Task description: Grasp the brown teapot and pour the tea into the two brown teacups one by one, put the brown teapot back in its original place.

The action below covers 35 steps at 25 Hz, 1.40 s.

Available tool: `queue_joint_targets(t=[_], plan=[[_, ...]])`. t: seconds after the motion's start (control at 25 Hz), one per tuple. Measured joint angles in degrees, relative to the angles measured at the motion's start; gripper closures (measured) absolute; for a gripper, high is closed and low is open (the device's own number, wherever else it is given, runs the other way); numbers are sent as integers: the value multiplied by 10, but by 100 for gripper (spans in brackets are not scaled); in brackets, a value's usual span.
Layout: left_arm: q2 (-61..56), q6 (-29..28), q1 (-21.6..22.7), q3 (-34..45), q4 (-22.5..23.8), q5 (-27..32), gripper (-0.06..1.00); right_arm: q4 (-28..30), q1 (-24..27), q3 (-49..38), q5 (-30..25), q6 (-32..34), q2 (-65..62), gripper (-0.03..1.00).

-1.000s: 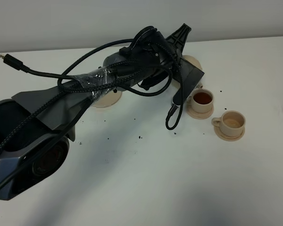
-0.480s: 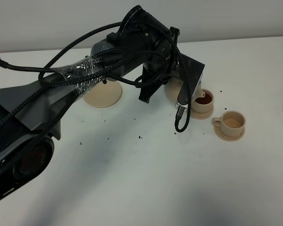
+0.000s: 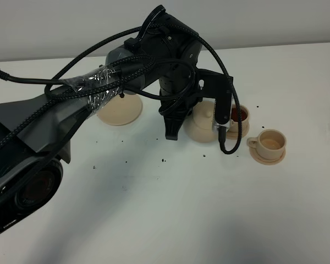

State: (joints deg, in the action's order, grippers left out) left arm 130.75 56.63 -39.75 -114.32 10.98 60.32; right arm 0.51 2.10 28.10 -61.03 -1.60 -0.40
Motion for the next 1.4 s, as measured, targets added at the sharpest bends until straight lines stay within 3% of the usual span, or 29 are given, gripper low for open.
queue_joint_targets(t=[0.36,0.56,0.84,1.2,1.4], plan=[[-1,-229,0,0,-50,30,79,0,0,0,0,0,0,72],[-1,-282,0,0,-75,36,79,0,0,0,0,0,0,72],[-1,-279,-5,0,-88,29,79,0,0,0,0,0,0,72],[-8,-192,-22,0,-89,-7,79,0,0,0,0,0,0,72],[-8,-161,-43,0,-31,-40,79,0,0,0,0,0,0,72]])
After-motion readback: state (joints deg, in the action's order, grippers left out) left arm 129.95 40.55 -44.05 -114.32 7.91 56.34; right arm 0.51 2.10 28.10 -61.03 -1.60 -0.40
